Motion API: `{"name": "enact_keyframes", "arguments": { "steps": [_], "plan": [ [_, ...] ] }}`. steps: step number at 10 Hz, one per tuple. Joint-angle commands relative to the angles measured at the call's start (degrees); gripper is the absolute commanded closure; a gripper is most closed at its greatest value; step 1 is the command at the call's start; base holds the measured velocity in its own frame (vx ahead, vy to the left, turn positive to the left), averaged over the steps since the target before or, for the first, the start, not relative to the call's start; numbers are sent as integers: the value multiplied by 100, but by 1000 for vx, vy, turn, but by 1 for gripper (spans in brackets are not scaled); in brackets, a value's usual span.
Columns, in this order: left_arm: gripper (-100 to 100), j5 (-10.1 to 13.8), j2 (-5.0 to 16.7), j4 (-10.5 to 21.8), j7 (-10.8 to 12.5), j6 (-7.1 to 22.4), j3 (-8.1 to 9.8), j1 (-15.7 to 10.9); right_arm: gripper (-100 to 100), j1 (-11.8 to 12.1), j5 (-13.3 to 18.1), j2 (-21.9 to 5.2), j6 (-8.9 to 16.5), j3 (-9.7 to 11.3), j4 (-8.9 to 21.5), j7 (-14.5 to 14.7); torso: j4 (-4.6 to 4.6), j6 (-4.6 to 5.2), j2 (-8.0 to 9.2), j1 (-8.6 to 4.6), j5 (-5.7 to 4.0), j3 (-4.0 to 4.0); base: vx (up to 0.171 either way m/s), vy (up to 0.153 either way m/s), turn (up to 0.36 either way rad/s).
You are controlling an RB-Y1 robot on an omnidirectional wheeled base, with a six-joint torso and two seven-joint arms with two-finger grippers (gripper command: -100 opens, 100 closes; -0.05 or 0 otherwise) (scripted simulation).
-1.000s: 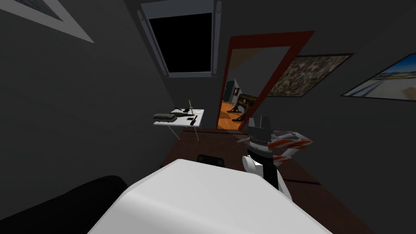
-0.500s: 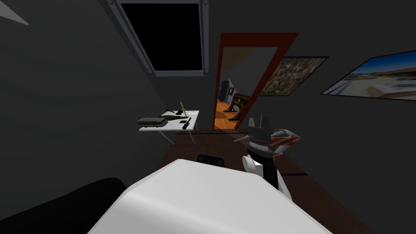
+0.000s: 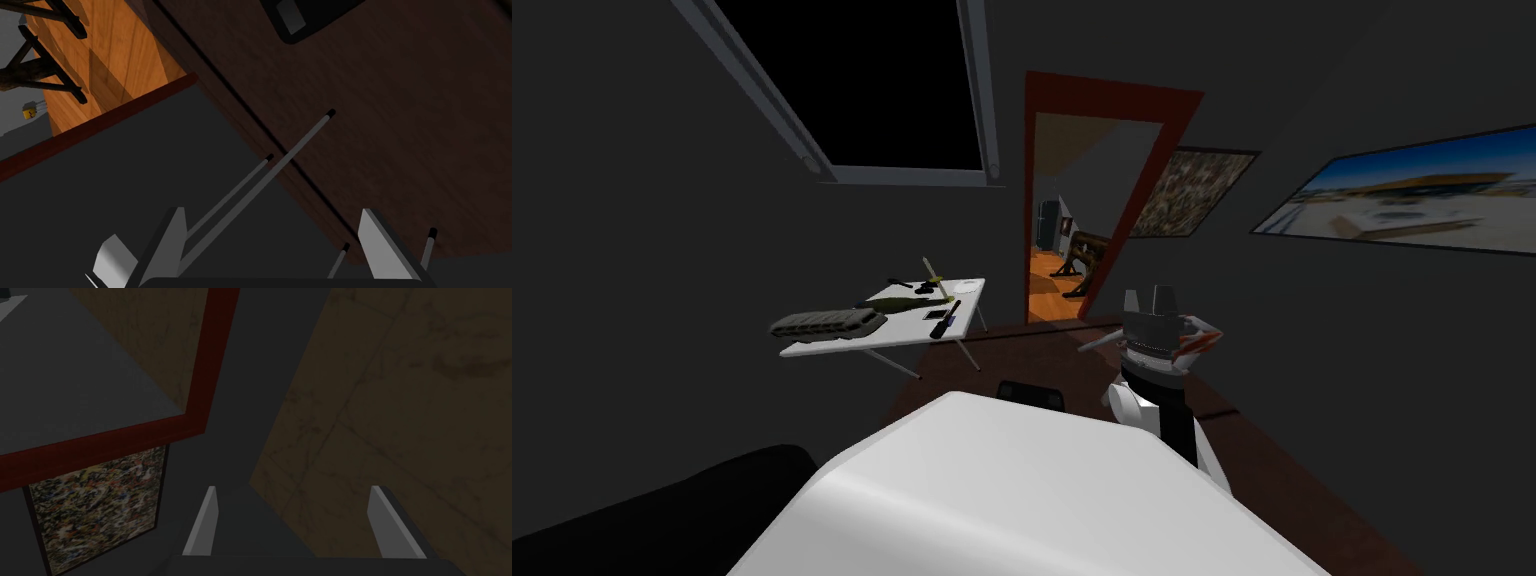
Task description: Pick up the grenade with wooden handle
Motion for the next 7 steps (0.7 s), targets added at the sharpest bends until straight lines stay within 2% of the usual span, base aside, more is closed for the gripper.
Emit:
{"name": "enact_keyframes", "arguments": {
  "steps": [1,2,3,4,5,6,7],
  "plan": [
    [-100,-19,169,-4,53,78,3,27,0,0,0,0,0,0,0,0,0,0,0,0,0,0,62,-35,7],
    [-100,-147,404,235,142,33,45,249,0,-1,0,0,0,0,0,0,8,-2,37,13,3,21,163,-87,-359],
    [-100,-147,539,235,142,33,45,249,0,-2,0,0,1,1,1,0,7,6,19,4,2,13,181,-53,-142],
    [-100,-269,716,457,232,-14,89,451,0,0,0,0,0,0,0,0,4,-1,13,10,2,8,236,-61,-283],
    [-100,-269,901,457,232,-14,89,451,0,0,0,0,0,0,0,0,0,5,-7,10,3,-2,207,-9,-138],
    [-100,-383,1076,656,321,-64,132,632,0,0,0,-1,0,-1,0,0,0,0,-2,23,5,-1,231,-19,-265],
    [-100,-383,1257,656,321,-64,132,632,0,0,0,-1,0,0,0,0,-1,5,-10,23,6,-4,243,-21,-179]
  ]
}}
